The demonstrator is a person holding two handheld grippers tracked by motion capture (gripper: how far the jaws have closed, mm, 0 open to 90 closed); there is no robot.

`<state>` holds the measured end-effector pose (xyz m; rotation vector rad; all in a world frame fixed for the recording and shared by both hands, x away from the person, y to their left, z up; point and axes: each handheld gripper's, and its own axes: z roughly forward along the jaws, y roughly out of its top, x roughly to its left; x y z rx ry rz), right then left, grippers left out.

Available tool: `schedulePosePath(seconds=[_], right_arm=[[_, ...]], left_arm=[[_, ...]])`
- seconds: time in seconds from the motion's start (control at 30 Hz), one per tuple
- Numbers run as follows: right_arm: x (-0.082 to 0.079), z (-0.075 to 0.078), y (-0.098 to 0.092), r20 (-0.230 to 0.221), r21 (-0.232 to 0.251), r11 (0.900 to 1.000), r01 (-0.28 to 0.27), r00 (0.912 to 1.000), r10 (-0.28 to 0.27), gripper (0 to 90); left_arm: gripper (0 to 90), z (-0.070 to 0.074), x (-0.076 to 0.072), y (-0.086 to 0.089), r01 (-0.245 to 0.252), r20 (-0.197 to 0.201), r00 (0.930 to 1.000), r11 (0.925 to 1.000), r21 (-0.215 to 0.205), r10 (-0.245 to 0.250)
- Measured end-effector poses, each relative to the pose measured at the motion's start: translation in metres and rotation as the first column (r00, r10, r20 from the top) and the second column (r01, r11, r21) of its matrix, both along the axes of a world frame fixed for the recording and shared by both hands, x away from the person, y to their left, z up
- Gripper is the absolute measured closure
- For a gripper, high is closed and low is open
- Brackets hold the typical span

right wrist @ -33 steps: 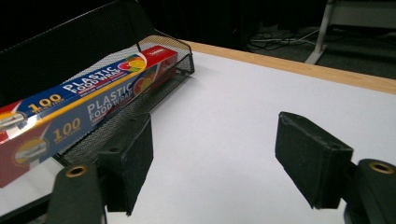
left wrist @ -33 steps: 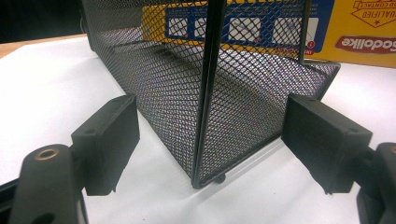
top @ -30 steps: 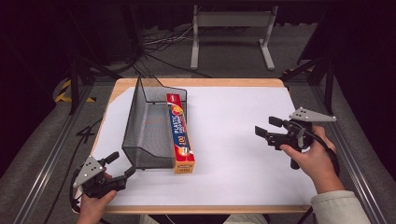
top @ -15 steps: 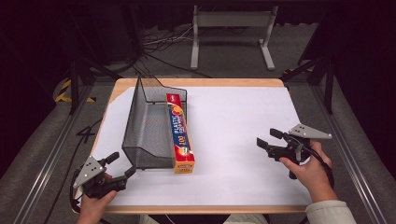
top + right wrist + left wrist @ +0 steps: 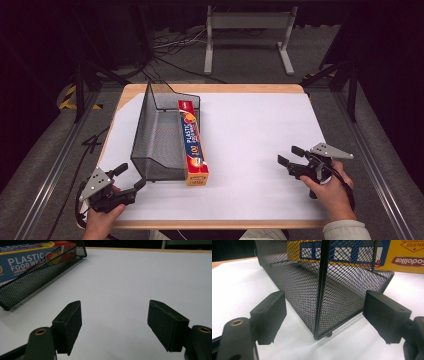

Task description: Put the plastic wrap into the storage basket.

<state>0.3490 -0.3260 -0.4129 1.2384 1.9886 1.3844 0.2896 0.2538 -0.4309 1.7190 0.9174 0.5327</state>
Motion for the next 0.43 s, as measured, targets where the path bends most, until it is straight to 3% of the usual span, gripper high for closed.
schedulePosePath(seconds=[0.2,0.43], right_arm=[[0.001,-0.01,-0.003,-0.029,-0.012,1.0,0.012,0.9995,-0.013,28.6],[-0.003,-0.014,-0.007,-0.026,0.005,1.0,0.019,0.9995,-0.018,28.6]], left_arm=[[19.8,0.0,0.0,0.002,0.001,0.0,1.0,1.0,-0.002,-0.001],[19.8,0.0,0.0,0.002,0.004,0.0,1.0,1.0,-0.007,-0.004]])
